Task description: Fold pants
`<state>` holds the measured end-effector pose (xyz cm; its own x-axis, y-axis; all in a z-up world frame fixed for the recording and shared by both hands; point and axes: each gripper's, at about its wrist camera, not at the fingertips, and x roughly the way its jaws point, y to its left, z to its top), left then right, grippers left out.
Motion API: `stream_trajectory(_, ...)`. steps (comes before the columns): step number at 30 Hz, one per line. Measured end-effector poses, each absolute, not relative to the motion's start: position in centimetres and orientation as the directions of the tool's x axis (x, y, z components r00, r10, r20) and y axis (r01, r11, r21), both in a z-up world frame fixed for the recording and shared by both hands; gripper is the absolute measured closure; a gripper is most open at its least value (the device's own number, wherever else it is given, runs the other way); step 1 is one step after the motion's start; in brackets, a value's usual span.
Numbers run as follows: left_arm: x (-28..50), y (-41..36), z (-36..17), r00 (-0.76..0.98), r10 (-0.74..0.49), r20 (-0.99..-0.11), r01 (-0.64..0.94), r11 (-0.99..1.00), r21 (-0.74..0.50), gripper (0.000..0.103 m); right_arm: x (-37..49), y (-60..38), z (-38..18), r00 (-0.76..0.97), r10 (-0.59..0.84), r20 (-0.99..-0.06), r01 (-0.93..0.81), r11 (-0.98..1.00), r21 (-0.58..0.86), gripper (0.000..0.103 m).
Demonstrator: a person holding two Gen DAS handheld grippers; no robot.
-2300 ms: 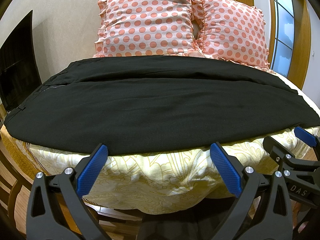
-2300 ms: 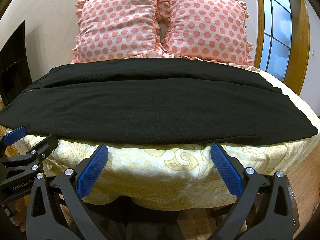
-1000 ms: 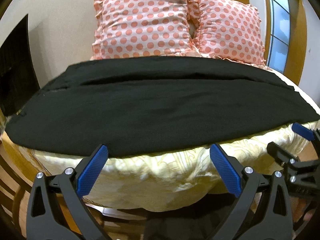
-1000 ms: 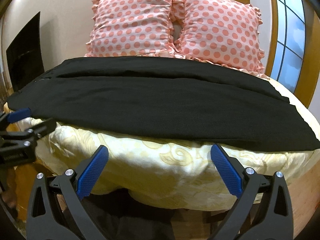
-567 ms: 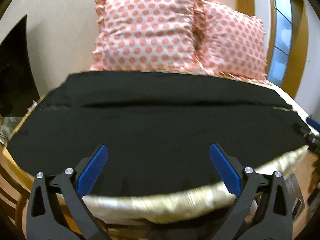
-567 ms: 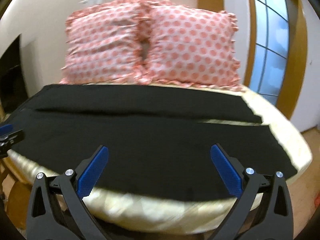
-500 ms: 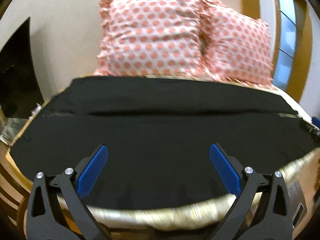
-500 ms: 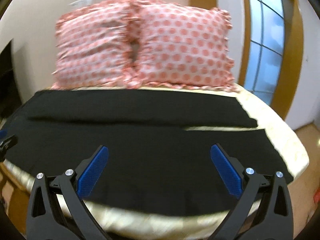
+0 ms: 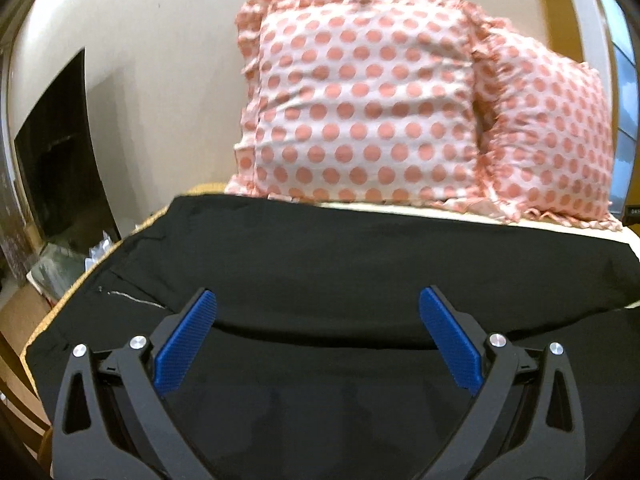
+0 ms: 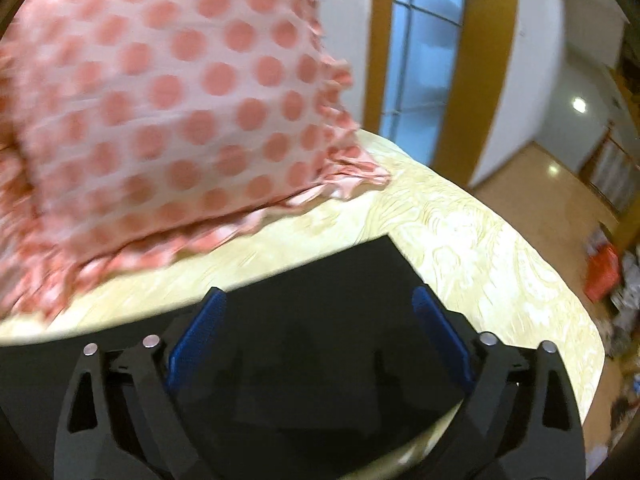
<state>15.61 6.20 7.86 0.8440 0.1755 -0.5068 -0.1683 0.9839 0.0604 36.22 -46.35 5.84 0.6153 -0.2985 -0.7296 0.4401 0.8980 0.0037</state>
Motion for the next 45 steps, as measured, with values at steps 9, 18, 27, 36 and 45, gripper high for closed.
stream_trajectory(9,18.0,7.1,6.1,0.802,0.112,-0.586,-0.121,0.992,0.024,0.002,43.8,-48.6,1.0,0.412,-0.301,-0.860,0.596,0.803,0.005,0.036)
stream_trajectory(18,17.9,6.9,6.2,0.810,0.091,-0.580,-0.101,0.995,0.015,0.002,42.1,-49.6,0.8,0.447,-0.317,-0.836,0.609,0.793,0.025,0.084)
stream_trajectory(27,16.5,6.6,6.7,0.824,0.119,-0.553,-0.117,0.992,0.039,0.002,33.8,-50.8,4.0,0.674,-0.161,-0.721,0.506,0.812,0.292,0.098)
stream_trajectory(36,14.7,6.0,7.8,0.846,0.106,-0.522,-0.102,0.994,0.036,0.002,22.0,-49.7,5.0,0.783,-0.060,-0.619,0.387,0.827,0.408,0.099)
stream_trajectory(45,13.9,6.5,8.6,0.853,0.117,-0.509,-0.115,0.993,0.037,0.002,15.4,-50.5,0.8,0.781,0.054,-0.622,0.389,0.737,0.553,0.098)
